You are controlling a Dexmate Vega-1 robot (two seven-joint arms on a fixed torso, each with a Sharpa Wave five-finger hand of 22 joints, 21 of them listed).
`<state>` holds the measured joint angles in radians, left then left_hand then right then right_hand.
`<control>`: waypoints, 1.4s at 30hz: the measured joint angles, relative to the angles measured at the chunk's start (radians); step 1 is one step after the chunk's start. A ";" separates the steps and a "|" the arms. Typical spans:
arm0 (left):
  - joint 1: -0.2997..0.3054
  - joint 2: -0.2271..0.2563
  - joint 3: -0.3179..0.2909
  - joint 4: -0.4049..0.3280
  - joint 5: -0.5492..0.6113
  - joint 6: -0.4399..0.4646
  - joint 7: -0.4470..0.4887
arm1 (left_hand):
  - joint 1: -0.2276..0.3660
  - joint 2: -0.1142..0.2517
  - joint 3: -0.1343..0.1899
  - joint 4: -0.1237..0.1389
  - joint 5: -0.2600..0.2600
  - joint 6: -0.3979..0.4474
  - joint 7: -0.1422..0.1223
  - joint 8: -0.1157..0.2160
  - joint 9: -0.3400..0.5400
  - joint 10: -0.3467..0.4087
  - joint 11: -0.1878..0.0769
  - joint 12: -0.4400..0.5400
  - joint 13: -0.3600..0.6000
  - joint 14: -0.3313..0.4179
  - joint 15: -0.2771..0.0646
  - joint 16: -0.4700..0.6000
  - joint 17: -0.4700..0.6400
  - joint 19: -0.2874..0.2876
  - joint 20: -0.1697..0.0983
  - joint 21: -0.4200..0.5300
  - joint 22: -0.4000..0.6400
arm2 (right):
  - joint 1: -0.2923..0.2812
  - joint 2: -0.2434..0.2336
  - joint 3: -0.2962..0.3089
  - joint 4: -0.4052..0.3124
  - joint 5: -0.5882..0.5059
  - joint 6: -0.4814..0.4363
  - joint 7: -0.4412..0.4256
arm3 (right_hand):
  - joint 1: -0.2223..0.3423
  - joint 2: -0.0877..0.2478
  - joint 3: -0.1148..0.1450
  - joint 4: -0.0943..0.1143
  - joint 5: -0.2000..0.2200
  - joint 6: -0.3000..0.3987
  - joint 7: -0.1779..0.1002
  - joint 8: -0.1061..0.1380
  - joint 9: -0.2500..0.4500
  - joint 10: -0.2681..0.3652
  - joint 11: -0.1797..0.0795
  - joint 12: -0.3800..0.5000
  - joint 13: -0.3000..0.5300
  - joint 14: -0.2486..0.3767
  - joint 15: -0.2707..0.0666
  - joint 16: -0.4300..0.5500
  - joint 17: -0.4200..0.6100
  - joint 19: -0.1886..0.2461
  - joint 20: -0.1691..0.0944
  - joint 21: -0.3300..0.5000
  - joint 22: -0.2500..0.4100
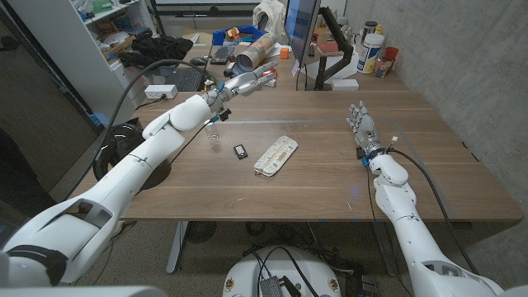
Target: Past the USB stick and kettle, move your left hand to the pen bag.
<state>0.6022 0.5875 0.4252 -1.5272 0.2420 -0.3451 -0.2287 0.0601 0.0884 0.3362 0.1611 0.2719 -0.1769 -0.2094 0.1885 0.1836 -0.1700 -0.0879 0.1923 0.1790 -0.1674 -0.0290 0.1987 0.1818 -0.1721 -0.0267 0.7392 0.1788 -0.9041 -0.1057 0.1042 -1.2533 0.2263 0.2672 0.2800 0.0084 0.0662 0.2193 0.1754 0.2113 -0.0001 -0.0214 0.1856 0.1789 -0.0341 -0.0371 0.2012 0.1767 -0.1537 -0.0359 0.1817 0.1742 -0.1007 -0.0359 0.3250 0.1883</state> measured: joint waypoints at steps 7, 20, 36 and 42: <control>0.000 0.009 0.009 -0.022 0.043 -0.004 0.000 | 0.000 0.000 0.000 0.000 0.000 0.000 0.000 0.000 0.000 0.000 0.000 0.000 0.000 0.000 0.000 0.000 0.000 0.000 0.000 -0.008 0.000 | -0.004 -0.003 0.000 -0.003 0.000 0.003 0.000 | 0.000 0.000 0.000 0.000 0.000 0.000 0.000 0.000 0.000 0.000 0.000 0.000 0.000 0.000 0.000 0.000 0.000 0.000 0.000 0.000 0.000; 0.002 0.015 0.018 -0.042 0.069 -0.003 -0.023 | 0.005 0.005 0.000 0.000 0.006 0.004 -0.004 0.000 0.000 0.000 0.000 0.000 0.000 0.000 0.000 0.000 0.000 0.000 0.000 -0.008 0.000 | -0.011 -0.007 0.003 -0.008 0.003 0.007 0.000 | 0.000 0.000 0.000 0.000 0.000 0.000 0.000 0.000 0.000 0.000 0.000 0.000 0.000 0.000 0.000 0.000 0.000 0.000 0.000 0.000 0.000; -0.005 0.028 0.034 -0.065 0.095 0.009 -0.066 | 0.014 0.008 0.004 -0.004 0.007 0.006 -0.005 0.000 0.000 -0.001 -0.007 0.000 0.000 0.000 0.000 0.000 0.000 0.000 0.000 -0.021 0.003 | -0.019 -0.010 0.005 -0.012 0.006 0.010 0.000 | 0.000 0.000 0.000 0.000 0.000 0.000 0.000 0.000 0.000 0.000 0.000 0.000 0.000 0.000 0.000 0.000 0.000 0.000 0.000 -0.008 0.000; -0.006 0.035 0.041 -0.079 0.114 0.014 -0.078 | 0.017 0.009 0.004 -0.004 0.007 0.006 -0.005 0.000 0.000 -0.004 -0.011 0.000 0.000 0.000 0.000 0.000 0.000 0.000 0.000 -0.022 0.005 | -0.023 -0.011 0.007 -0.015 0.008 0.011 0.000 | 0.000 0.000 0.000 0.000 0.000 0.000 0.000 0.000 0.000 0.000 0.000 0.000 0.000 0.000 0.000 0.000 0.000 0.000 0.000 -0.008 0.000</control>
<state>0.5965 0.6223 0.4661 -1.6063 0.3562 -0.3307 -0.3065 0.0772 0.0976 0.3405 0.1573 0.2787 -0.1713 -0.2147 0.1886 0.1836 -0.1743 -0.0987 0.1923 0.1790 -0.1674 -0.0289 0.1987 0.1818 -0.1721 -0.0267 0.7171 0.1841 -0.9268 -0.1166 0.1110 -1.2685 0.2340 0.2782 0.2800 0.0085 0.0662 0.2194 0.1754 0.2113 -0.0001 -0.0213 0.1857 0.1789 -0.0341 -0.0371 0.2012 0.1769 -0.1537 -0.0359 0.1817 0.1742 -0.1009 -0.0358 0.3172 0.1882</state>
